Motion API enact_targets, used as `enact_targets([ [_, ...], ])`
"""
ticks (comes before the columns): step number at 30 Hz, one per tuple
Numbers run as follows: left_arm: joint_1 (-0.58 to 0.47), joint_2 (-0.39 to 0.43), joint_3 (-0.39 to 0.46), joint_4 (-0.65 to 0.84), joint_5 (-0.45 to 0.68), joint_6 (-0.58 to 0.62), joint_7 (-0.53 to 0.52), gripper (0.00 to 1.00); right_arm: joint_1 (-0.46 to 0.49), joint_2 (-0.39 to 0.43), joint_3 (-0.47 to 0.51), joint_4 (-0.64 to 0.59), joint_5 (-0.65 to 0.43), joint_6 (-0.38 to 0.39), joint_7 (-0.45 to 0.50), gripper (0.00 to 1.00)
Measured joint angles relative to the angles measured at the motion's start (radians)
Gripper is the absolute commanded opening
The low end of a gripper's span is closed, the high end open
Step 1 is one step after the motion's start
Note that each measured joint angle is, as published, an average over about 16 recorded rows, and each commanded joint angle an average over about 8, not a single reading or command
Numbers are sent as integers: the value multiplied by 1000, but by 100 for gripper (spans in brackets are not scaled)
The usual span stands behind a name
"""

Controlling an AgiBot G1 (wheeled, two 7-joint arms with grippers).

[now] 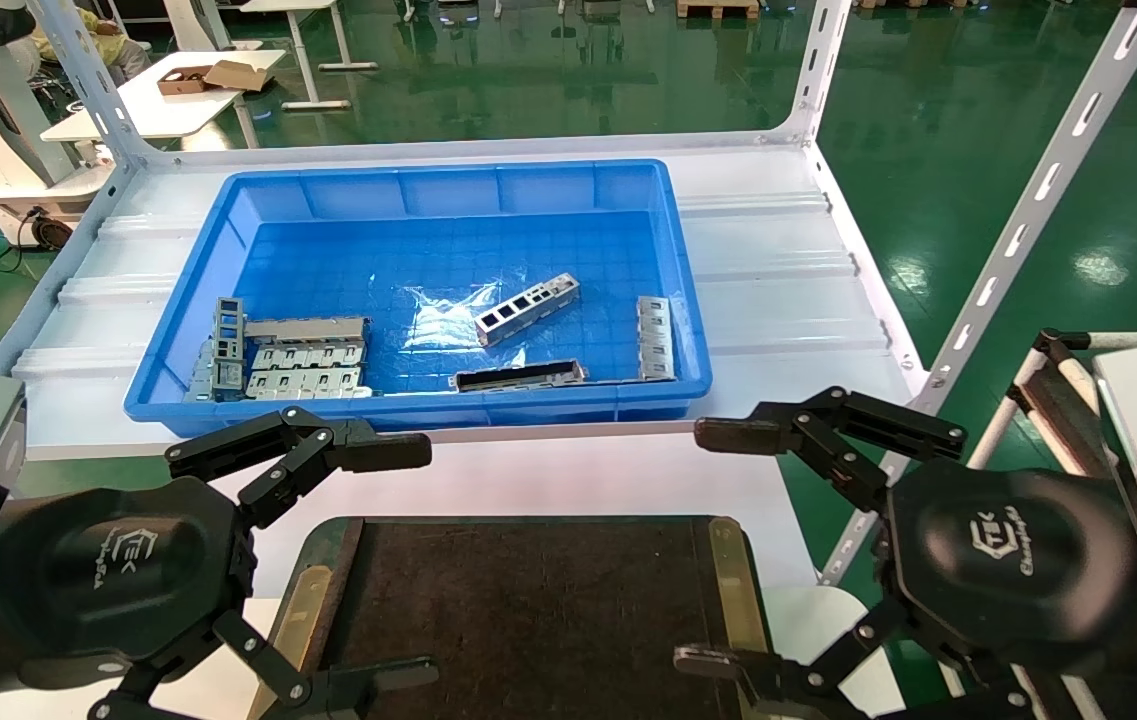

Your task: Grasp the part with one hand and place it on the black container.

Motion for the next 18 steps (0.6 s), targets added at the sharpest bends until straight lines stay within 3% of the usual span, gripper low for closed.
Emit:
enact_targets([
  [18,0,0,0,0,0,0,0,100,0,0,0,0,0,0,0,100],
])
